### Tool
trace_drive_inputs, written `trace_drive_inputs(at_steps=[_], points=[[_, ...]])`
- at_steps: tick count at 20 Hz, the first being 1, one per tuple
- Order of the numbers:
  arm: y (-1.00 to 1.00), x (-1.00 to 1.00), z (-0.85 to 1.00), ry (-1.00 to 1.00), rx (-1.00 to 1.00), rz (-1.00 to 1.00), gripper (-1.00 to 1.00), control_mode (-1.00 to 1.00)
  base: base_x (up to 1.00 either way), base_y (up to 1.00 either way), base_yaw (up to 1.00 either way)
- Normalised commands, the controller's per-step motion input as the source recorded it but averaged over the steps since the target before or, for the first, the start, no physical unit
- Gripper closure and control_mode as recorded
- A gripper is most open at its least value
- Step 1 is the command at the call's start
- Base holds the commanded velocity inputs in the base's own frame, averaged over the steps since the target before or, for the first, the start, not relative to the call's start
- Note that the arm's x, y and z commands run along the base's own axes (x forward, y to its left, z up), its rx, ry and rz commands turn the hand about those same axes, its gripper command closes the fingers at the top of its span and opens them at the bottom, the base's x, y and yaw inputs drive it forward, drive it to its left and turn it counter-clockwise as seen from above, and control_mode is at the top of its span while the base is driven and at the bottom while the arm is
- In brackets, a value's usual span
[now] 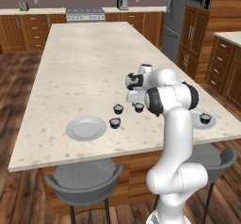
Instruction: Place two yogurt containers on each plate.
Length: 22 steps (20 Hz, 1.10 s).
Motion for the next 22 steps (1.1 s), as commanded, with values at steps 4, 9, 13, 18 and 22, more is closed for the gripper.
trace_drive_inputs(at_steps=[4, 9, 13, 18, 22], points=[[0.00, 0.27, -0.17, 0.01, 0.00, 0.00, -1.00, -1.00, 0.00, 0.00, 0.00], [0.00, 0.14, -0.11, 0.00, 0.00, 0.00, -1.00, -1.00, 0.00, 0.00, 0.00], [0.00, 0.00, -0.08, 0.00, 0.00, 0.00, -1.00, -1.00, 0.00, 0.00, 0.00], [0.00, 0.00, -0.05, 0.00, 0.00, 0.00, -1.00, -1.00, 0.00, 0.00, 0.00], [0.00, 0.00, -0.13, 0.00, 0.00, 0.00, -1.00, -1.00, 0.00, 0.00, 0.00]])
